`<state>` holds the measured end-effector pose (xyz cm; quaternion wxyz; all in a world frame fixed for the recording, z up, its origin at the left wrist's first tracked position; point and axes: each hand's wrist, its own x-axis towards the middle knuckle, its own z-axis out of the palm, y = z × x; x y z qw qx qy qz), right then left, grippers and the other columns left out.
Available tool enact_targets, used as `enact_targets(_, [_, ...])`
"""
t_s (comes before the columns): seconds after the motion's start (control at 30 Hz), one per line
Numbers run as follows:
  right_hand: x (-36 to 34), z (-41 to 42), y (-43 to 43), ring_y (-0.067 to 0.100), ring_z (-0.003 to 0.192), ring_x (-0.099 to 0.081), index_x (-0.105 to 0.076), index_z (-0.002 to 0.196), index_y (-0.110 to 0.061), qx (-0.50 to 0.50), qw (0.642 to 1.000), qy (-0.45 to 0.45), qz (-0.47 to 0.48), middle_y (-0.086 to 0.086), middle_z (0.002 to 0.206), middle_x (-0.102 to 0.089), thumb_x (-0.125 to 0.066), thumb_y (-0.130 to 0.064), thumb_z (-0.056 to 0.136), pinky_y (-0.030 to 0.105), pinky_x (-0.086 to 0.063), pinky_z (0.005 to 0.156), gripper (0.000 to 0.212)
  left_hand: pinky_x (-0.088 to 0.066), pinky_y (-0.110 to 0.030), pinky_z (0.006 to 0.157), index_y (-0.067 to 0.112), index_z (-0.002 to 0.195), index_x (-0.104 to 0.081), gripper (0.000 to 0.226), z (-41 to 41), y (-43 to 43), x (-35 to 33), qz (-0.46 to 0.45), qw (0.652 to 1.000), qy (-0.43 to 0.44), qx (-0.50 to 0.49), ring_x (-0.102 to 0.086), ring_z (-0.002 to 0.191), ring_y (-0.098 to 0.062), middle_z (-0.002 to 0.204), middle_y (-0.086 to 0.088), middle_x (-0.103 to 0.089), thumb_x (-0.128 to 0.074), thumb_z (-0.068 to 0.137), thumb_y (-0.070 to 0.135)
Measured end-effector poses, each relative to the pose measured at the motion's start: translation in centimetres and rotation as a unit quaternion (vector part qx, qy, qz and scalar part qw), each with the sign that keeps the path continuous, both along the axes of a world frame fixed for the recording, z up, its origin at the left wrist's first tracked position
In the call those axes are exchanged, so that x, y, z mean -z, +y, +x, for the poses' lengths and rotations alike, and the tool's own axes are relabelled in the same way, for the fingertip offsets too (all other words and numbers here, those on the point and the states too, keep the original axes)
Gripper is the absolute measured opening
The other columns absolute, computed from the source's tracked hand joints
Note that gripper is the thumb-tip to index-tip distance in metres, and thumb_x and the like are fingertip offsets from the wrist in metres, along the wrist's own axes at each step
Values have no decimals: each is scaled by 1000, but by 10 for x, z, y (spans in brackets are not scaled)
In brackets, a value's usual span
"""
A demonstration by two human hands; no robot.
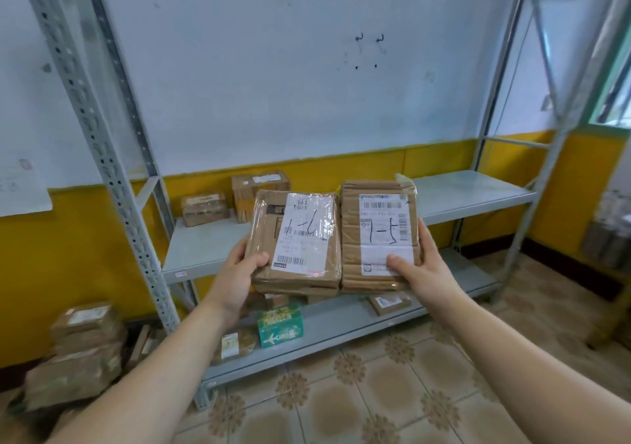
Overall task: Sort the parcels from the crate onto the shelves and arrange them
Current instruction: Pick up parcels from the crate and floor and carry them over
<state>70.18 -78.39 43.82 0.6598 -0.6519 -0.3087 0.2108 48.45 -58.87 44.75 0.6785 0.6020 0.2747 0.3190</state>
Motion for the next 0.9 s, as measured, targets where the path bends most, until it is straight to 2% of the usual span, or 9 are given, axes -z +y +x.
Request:
enact_targets(0.13, [19,25,-11,18,112,-64,-20,152,-47,38,998,25,-40,-6,131,-59,-70,-11,90,44,-51,101,87,-55,-30,55,25,131,-49,33,40,-8,24,-57,998,24,11,-73,78,-23,101,-12,-73,-49,99,16])
enact_targets(0.2, [28,35,-11,17,106,-67,-20,151,-50,44,996,44,-57,-8,125,-61,-69,-12,91,43,-54,96,85,-55,-29,54,24,132,-49,33,58,-5,35,-76,996,35,13,-74,78,-22,100,-11,-74,-48,99,18])
enact_targets(0.33, [44,64,5,17,103,-68,-18,152,-49,63,991,69,-91,-6,127,-61,-69,-15,91,45,-54,95,86,-54,-32,65,24,129,-51,30,98,20,54,-73,996,55,13,-73,85,-22,101,-9,-74,-49,99,21])
enact_targets(0.43, [56,93,29,17,102,-69,-17,153,-47,77,988,84,-103,-4,131,-60,-70,-15,91,44,-55,94,87,-55,-44,84,22,132,-51,33,133,52,70,-91,994,61,23,-70,97,-28,107,-10,-73,-50,98,22])
enact_targets(0.5, [61,115,51,17,101,-70,-17,154,-45,84,986,91,-113,-3,134,-60,-70,-16,91,44,-55,94,88,-52,-47,91,24,129,-52,31,158,77,80,-92,993,64,28,-69,100,-29,106,-10,-73,-50,98,22])
enact_targets(0.6, [65,153,86,17,102,-69,-17,154,-44,95,983,89,-132,-3,133,-60,-70,-18,91,42,-55,93,87,-54,-44,83,30,115,-56,20,201,112,88,-98,993,65,25,-70,94,-28,99,-7,-75,-49,98,20])
enact_targets(0.73, [61,205,122,12,97,-70,-19,155,-39,105,980,88,-142,-5,129,-62,-70,-17,91,24,-54,74,85,-54,-50,82,31,115,-57,22,261,156,87,-99,991,82,26,-69,91,-32,94,-7,-75,-50,97,20])
enact_targets(0.83, [62,242,138,12,100,-70,-19,155,-39,120,978,76,-151,-6,132,-62,-72,-19,89,30,-55,85,87,-54,-37,72,29,123,-54,27,301,179,86,-91,991,98,29,-68,93,-31,100,-7,-74,-50,97,21])
enact_targets(0.9, [63,261,144,12,100,-69,-19,155,-39,122,976,84,-158,-7,133,-61,-72,-19,89,30,-54,86,87,-52,-35,70,29,123,-53,26,319,186,88,-92,989,111,31,-68,96,-30,104,-8,-72,-50,98,23])
